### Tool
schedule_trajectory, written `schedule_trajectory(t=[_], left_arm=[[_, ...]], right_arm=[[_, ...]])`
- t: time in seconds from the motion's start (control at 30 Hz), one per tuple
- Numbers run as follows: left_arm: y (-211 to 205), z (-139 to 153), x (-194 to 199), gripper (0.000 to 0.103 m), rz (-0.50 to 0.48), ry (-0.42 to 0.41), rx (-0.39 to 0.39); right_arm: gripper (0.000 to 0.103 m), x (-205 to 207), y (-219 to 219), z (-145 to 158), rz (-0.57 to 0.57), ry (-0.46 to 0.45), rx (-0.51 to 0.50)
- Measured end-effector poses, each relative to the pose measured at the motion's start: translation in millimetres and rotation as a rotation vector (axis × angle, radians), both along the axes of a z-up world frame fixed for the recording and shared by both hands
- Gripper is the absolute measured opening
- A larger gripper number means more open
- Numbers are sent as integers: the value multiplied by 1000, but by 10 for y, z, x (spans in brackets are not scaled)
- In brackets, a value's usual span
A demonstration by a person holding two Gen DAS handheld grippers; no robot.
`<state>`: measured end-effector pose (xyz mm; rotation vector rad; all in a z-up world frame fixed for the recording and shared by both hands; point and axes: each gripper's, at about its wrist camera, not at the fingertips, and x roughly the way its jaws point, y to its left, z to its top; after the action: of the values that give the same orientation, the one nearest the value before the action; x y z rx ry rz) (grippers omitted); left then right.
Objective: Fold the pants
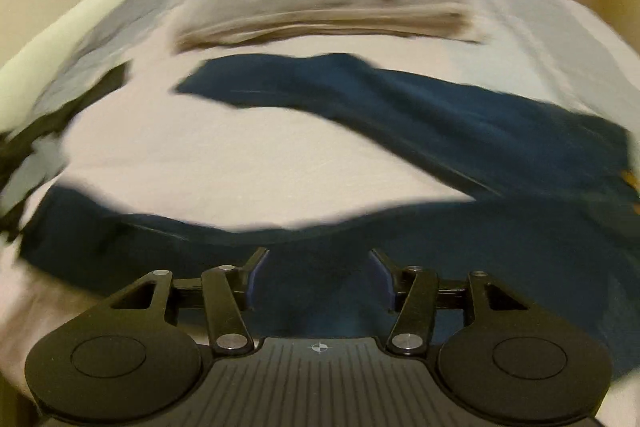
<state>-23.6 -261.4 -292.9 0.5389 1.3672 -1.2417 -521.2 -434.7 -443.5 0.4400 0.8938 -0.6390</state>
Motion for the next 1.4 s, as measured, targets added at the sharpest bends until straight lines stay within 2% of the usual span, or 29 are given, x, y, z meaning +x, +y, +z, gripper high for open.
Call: schedule_trajectory(t=[0.1,0.13,0.27,0.3,0.37,0.43,0.57,0.7,0.83,0.87,0.9,0.97,1.0,1.03,1.07,1.1,1.27,1.33,1.4], left_arm=[[110,-66,-14,5,35,18,75],[111,-67,-41,7,23,-5,94],[34,16,-226,7,-113,-236,149],[13,32,-263,7,-127,-269,153],[4,90,-314,8,-139,-313,136],[14,156,-494,9,-171,-330,75],[-89,152,-999,26,-277,-335,-24],[-237,16,-1627,28,-442,-378,-63],[-263,-296,-2097,30,-642,-444,-68],[-240,-426,-2152,30,-689,-470,-55],[-229,-525,-2222,30,-734,-514,-48],[-232,-664,-2293,33,-795,-603,-44],[-232,-713,-2313,33,-820,-639,-45],[-231,-741,-2318,28,-845,-657,-45],[-235,-742,-2316,6,-859,-660,-43],[-241,-707,-2301,2,-858,-660,-34],[-94,-74,-2138,1,-755,-559,-102],[9,72,-2151,1,-767,-516,-100],[49,9,-2229,1,-772,-495,-72]], right_arm=[[53,-446,-67,-64,-164,57,-5],[53,-607,-121,-99,-227,68,5],[54,-1299,-382,-228,-478,90,51],[54,-1480,-470,-250,-529,87,56],[54,-1786,-658,-310,-603,73,64],[55,-2097,-885,-395,-656,44,70],[55,-2577,-1385,-521,-738,-49,90],[55,-2910,-1817,-732,-801,-128,182],[53,-3120,-2080,-887,-854,-216,305],[46,-3127,-2103,-883,-854,-210,319],[30,-3133,-2125,-883,-850,-193,323],[20,-3174,-2151,-879,-830,-194,336],[9,-3168,-2128,-856,-817,-190,336],[5,-3163,-2127,-822,-800,-183,333],[2,-3149,-2124,-773,-784,-173,326],[0,-3137,-2132,-703,-776,-163,321],[0,-3363,-2011,-165,-762,-214,291],[0,-3452,-1944,-110,-779,-214,303],[0,-3426,-1877,-223,-756,-148,296]])
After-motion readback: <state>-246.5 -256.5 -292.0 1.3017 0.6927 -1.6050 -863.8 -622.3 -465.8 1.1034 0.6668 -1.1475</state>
